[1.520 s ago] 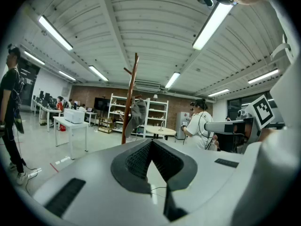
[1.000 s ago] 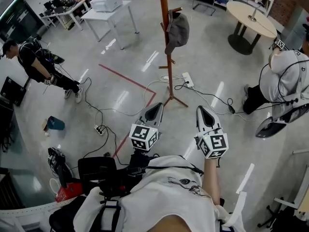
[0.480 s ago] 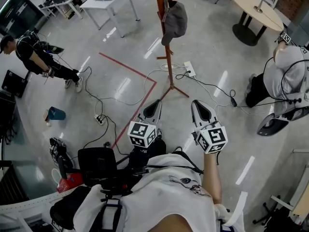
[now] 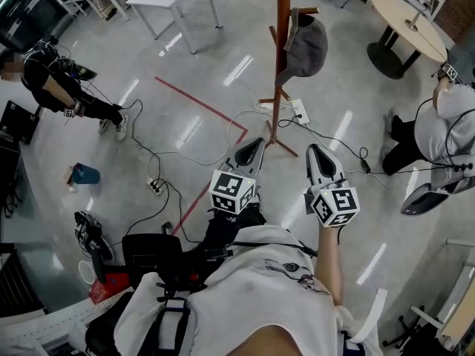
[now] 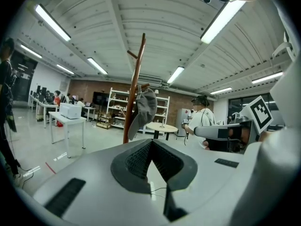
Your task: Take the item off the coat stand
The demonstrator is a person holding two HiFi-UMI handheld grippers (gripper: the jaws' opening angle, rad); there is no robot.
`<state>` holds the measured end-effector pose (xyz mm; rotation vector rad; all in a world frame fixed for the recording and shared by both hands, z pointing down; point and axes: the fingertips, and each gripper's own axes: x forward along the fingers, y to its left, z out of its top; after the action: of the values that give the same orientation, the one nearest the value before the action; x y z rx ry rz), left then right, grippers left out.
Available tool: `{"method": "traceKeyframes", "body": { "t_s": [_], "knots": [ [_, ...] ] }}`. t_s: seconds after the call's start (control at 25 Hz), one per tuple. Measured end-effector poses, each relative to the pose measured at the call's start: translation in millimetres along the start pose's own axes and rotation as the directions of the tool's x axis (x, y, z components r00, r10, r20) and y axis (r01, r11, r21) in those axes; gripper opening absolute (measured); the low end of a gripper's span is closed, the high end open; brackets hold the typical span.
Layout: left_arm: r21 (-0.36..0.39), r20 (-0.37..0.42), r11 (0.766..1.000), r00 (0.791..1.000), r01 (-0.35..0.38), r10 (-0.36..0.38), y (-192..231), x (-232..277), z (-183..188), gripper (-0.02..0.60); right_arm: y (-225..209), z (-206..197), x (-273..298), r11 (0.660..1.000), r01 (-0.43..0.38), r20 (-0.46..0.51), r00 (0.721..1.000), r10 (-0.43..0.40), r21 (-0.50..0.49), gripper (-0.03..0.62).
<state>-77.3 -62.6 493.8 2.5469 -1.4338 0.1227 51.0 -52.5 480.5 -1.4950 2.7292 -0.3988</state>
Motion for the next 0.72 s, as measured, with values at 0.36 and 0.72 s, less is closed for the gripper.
{"method": "traceKeyframes", "body": {
  "t_s": [0.36,0.72],
  "knots": [
    [-0.008,-0.012,0.999,0.998,0.054,-0.054,50,33,13,-0.006,1,5,65,0.998,0.053,0.002,0.999,-0.053,0.03,0.005],
    [-0.025,-0.015,1.0,1.0,0.02,-0.02,69,56,15,-0.007,-20,18,97,0.999,0.02,0.012,1.0,-0.02,0.041,0.055]
  ]
}}
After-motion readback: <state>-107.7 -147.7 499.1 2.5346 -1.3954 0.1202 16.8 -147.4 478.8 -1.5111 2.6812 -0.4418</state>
